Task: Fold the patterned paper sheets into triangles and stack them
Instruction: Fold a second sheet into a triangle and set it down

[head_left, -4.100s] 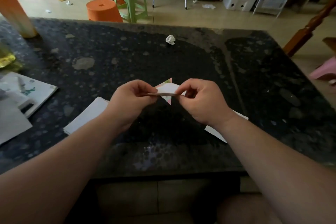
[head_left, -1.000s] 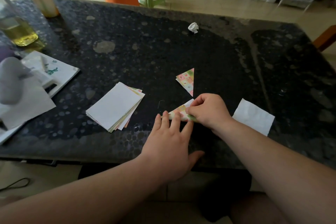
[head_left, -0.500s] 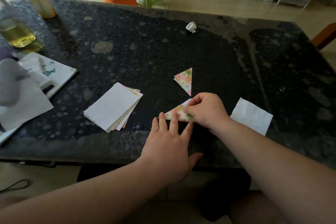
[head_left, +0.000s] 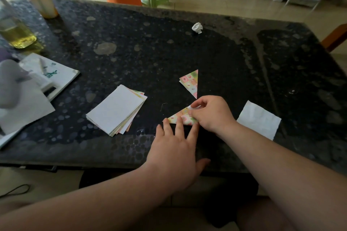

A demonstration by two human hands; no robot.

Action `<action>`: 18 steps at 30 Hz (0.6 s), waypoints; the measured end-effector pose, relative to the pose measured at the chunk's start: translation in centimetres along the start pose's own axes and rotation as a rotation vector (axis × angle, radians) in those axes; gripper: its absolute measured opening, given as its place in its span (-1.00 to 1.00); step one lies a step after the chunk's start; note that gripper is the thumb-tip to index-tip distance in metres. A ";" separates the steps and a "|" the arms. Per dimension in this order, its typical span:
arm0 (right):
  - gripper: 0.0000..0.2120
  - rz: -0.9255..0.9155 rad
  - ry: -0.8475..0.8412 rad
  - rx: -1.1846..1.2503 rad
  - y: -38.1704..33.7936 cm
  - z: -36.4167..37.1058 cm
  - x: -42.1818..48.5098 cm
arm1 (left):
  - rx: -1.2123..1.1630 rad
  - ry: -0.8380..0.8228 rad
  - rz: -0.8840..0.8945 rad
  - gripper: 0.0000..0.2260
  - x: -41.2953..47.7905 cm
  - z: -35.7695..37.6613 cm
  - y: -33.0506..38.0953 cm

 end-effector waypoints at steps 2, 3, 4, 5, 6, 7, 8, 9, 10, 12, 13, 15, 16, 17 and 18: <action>-0.87 0.000 -0.004 -0.004 0.0 0.0 0.1 | -0.004 0.005 -0.004 -0.19 0.1 -0.1 -0.1; -0.87 0.000 -0.005 -0.007 -0.1 0.0 0.1 | -0.001 0.007 -0.003 -0.19 0.0 0.0 -0.1; -0.87 -0.001 -0.004 -0.009 -0.1 0.0 0.1 | 0.005 0.008 -0.001 -0.19 0.1 0.1 -0.1; -0.87 -0.003 -0.002 -0.014 -0.1 0.0 0.1 | 0.010 0.007 0.000 -0.20 0.0 0.2 -0.1; -0.87 -0.005 0.000 -0.021 -0.2 0.0 0.1 | 0.013 0.005 0.003 -0.21 0.0 0.3 0.0; -0.87 -0.005 0.001 -0.029 -0.2 0.0 0.0 | 0.014 0.000 0.005 -0.21 0.0 0.4 0.0; -0.87 -0.002 0.000 -0.033 -0.2 0.0 0.0 | 0.012 -0.006 0.007 -0.22 0.0 0.5 0.0; -0.87 0.001 -0.001 -0.035 -0.1 0.0 0.0 | 0.007 -0.014 0.008 -0.23 0.0 0.6 0.0; -0.88 0.004 -0.002 -0.035 -0.1 -0.1 0.0 | 0.001 -0.019 0.008 -0.24 0.0 0.5 -0.1; -0.89 0.005 -0.003 -0.032 -0.1 -0.1 0.0 | 0.001 -0.027 0.009 -0.25 0.1 0.4 -0.2; -0.89 0.006 -0.004 -0.031 -0.1 -0.1 0.0 | 0.002 -0.032 0.011 -0.26 0.1 0.4 -0.2; -0.89 0.008 -0.008 -0.031 -0.3 -0.1 0.0 | 0.004 -0.047 0.016 -0.28 0.0 0.3 -0.2; -0.89 0.010 -0.010 -0.030 -0.3 -0.1 0.1 | 0.005 -0.057 0.016 -0.28 0.0 0.3 -0.1; -0.88 0.012 -0.012 -0.031 -0.3 -0.1 0.1 | 0.007 -0.066 0.015 -0.28 0.0 0.3 -0.1; -0.88 0.014 -0.013 -0.031 -0.2 0.0 0.1 | 0.008 -0.075 0.013 -0.28 0.0 0.2 -0.1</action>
Point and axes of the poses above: each hand's wrist, its own x-axis towards the middle knuckle, its own z-axis out of the palm, y = z × x, the point moved 9 cm from there along x, towards the middle knuckle, and after that the axes turned 5 degrees about -y, right-handed, at the moved point
